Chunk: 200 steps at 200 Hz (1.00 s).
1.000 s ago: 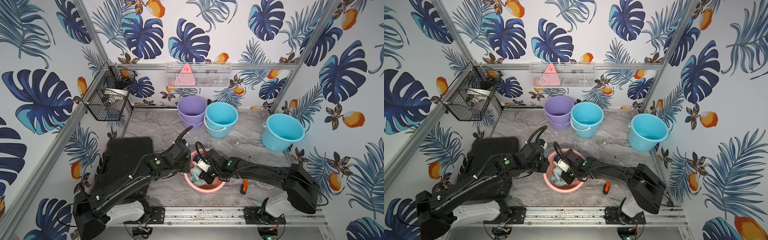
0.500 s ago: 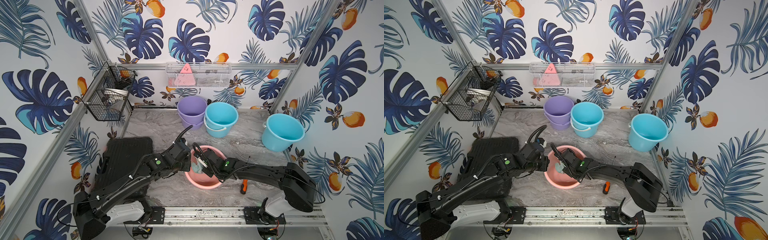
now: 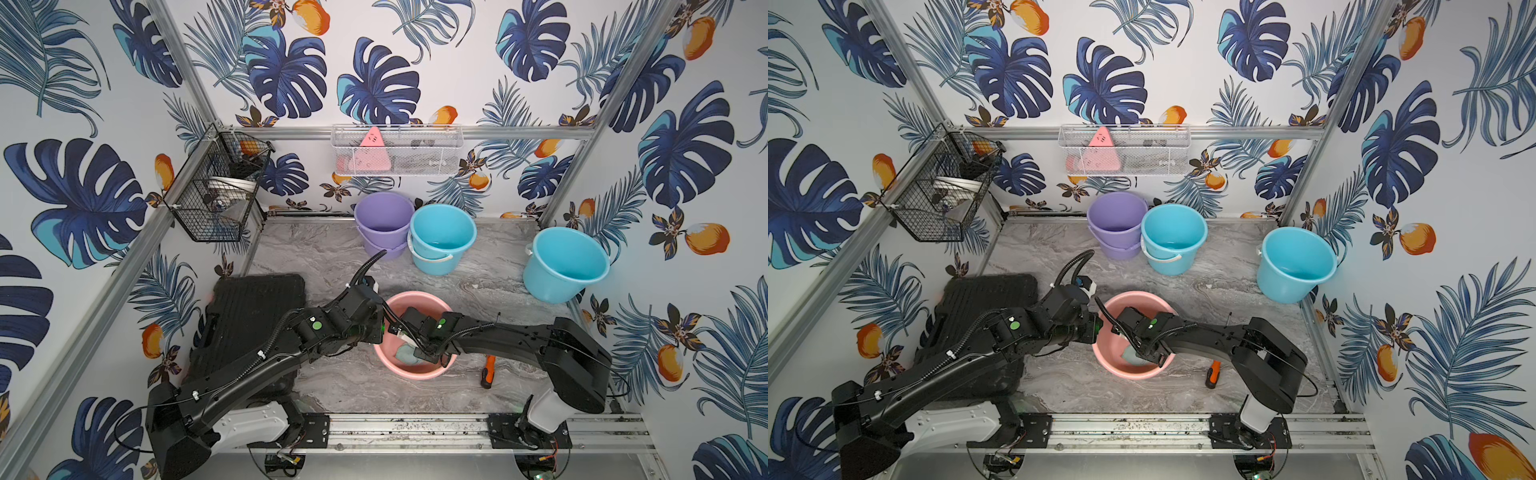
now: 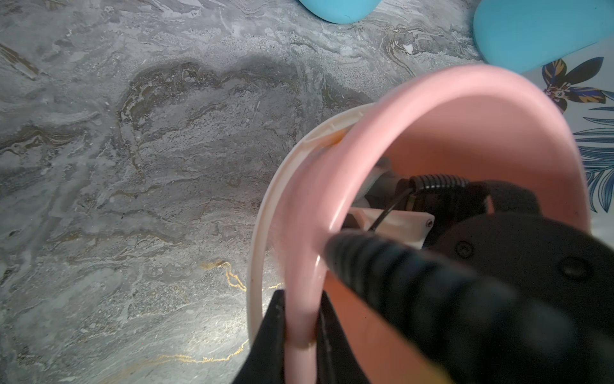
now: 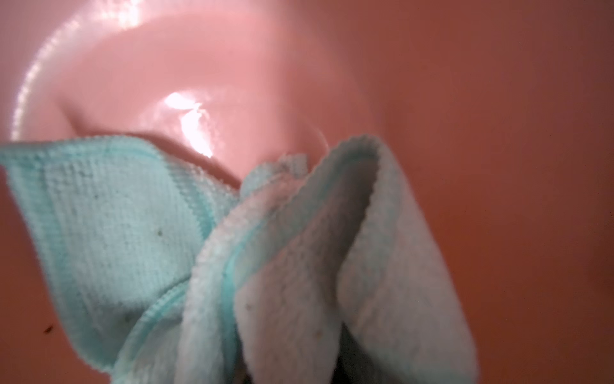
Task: Wipe the inside of the bucket with a cloth
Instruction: Wipe the dirt from the bucket.
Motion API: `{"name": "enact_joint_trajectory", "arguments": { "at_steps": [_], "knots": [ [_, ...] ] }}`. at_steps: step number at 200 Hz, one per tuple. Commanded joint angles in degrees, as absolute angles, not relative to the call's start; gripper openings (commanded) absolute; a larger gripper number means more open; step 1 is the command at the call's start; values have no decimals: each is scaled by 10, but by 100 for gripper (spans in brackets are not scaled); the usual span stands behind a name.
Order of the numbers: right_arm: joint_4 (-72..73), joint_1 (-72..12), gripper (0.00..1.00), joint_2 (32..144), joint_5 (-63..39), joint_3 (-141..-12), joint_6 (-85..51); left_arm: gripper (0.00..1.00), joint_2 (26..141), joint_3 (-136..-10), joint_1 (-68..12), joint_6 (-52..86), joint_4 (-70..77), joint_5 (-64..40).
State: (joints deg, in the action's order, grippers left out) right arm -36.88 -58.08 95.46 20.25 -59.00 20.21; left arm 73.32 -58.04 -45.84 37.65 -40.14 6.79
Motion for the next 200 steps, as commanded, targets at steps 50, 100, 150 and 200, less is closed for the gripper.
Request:
{"name": "enact_joint_trajectory", "arguments": {
  "at_steps": [50,100,150,200],
  "knots": [
    [-537,-572,0,963,-59,-609,183,0,731,-581,-458,372,-422,99],
    [-441,-567,0,938,-188,-597,155,0,734,-579,-459,372,-420,93],
    [-259,-567,0,877,-247,-543,90,0,736,-579,-460,373,-416,88],
    [-76,-567,0,859,-151,-483,12,0,734,-581,-462,374,-418,86]
  ]
}}
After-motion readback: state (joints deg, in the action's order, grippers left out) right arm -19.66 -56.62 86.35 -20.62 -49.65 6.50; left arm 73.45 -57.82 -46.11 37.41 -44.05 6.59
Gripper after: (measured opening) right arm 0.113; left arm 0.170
